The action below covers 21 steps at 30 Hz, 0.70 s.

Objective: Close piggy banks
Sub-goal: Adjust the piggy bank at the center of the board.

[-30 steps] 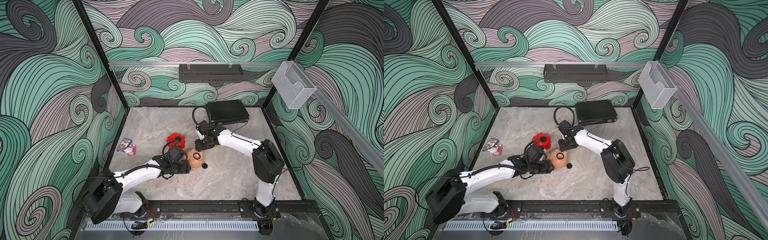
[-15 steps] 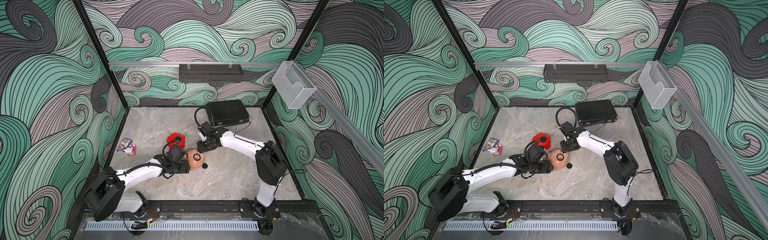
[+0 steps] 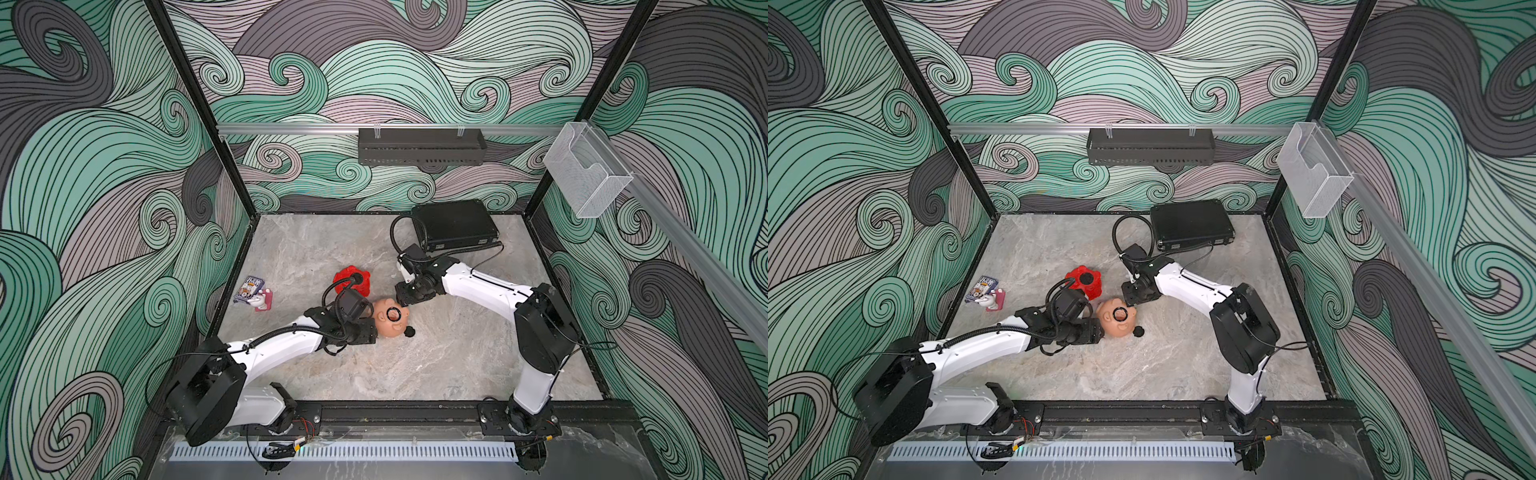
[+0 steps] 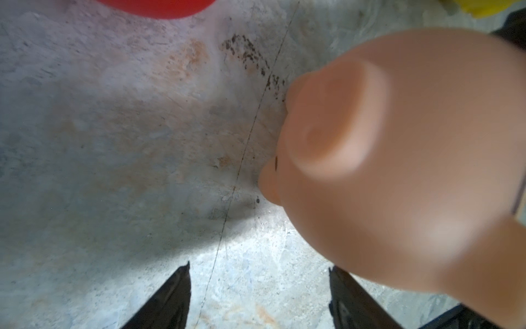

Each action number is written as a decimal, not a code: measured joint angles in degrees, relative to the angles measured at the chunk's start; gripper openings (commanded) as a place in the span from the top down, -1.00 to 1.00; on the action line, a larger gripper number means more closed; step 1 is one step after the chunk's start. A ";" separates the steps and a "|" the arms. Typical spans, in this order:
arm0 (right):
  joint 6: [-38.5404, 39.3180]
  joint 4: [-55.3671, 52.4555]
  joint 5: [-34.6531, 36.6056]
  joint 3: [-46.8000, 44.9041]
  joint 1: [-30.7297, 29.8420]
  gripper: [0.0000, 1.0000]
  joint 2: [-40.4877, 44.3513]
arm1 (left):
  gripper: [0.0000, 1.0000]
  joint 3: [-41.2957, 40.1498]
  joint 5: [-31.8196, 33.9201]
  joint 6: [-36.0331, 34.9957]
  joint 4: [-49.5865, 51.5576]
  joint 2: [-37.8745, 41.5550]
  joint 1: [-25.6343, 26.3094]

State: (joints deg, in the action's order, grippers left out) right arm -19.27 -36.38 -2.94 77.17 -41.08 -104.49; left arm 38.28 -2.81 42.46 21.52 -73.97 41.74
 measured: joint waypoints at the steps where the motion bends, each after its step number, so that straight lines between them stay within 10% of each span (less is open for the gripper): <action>1: -0.02 -0.42 0.00 0.46 0.00 -0.14 -0.11 | -0.52 0.00 -0.09 0.00 0.09 0.39 0.00; 21: 0.22 -0.74 0.57 1.79 0.09 -0.13 -2.40 | -0.52 0.98 -0.13 -0.09 0.66 -1.60 -0.87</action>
State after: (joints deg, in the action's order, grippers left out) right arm -19.05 -37.12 -2.37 78.96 -40.99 -106.89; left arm 39.27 -2.94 42.37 22.17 -75.57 40.86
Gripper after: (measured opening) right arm 0.569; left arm 0.761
